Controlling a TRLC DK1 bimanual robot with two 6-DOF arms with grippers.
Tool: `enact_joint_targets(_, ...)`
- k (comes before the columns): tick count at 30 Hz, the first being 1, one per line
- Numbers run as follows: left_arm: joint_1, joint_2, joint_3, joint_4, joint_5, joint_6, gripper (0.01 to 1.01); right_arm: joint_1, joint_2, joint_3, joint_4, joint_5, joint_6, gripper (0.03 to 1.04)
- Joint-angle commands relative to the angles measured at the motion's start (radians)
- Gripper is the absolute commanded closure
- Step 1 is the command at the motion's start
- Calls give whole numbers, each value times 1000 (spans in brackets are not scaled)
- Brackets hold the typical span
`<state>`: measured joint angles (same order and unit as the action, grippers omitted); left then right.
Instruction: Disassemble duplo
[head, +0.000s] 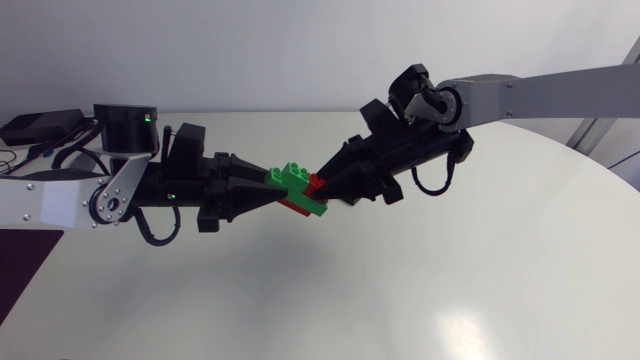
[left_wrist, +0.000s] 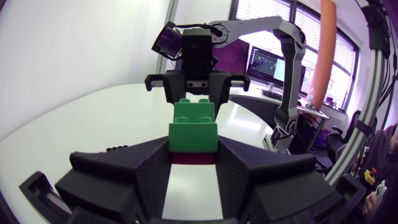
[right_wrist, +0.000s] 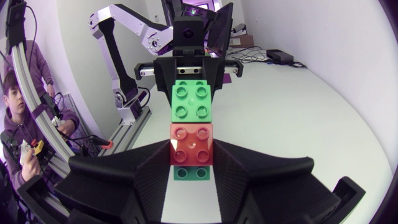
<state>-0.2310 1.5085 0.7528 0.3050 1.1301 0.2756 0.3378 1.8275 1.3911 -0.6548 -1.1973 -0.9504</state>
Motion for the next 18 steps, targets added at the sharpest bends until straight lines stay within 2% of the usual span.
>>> enact_joint_targets(1,-10,5,-24,-26,30,17,938,-62,-31,3,26,5,36,869)
enact_joint_targets(3,-11,5,-24,-26,30,17,936,-68,-27,6,30,4,45,869)
enact_joint_targets(8,-11,4,-26,-26,30,17,938,-100,-11,14,133,8,180,869)
enact_joint_targets(16,-16,2,-27,-26,30,20,938,-129,-4,26,142,2,205,869)
enact_joint_targets(18,-14,2,-27,-26,30,20,936,-129,12,40,167,48,256,869)
